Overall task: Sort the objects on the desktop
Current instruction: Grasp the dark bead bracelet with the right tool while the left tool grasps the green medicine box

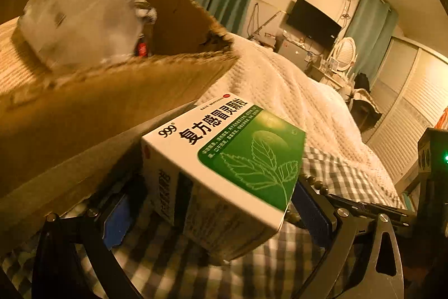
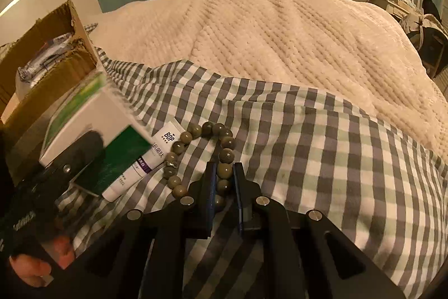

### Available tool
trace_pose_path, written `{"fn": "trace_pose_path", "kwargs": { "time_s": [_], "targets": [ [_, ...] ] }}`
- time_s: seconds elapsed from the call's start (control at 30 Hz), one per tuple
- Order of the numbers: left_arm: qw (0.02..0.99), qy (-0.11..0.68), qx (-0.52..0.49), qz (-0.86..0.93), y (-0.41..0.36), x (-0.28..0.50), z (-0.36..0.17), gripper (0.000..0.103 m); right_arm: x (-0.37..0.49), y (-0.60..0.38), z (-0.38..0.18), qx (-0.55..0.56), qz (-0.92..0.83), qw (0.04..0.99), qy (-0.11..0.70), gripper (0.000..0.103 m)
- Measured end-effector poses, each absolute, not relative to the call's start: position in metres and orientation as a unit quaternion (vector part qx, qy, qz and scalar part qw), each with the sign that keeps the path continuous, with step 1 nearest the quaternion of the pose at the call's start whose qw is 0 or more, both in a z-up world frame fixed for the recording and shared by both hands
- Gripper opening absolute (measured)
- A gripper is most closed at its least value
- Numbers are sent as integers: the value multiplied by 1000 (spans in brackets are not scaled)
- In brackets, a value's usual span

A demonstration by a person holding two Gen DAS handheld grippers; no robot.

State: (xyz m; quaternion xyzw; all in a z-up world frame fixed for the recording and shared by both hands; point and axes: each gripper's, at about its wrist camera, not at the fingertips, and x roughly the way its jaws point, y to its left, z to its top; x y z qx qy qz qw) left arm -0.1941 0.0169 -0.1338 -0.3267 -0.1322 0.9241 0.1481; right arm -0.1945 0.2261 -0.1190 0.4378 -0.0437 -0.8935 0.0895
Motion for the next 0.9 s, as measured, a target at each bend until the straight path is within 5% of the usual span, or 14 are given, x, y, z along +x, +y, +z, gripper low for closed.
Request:
{"fn": "trace_pose_path", "kwargs": {
  "time_s": [0.47,0.7,0.73,0.8,0.9],
  "targets": [
    [152,-46,-313,936,53,-164,-116,102,-179,245,-79,392,-906,122,-99,11],
    [128,-108,-333,928,42,-184,-129,102,-179,247,-83,396,-904,125,-100,11],
    [129,-114,-335,926,41,-186,-130,101,-180,248,-84,396,-904,126,-100,11],
    [141,-122,-330,925,40,-187,-131,82,-182,249,-85,397,-903,126,-102,11],
    [138,-94,-322,932,46,-184,-129,80,-182,250,-85,397,-903,127,-103,11]
  ]
}}
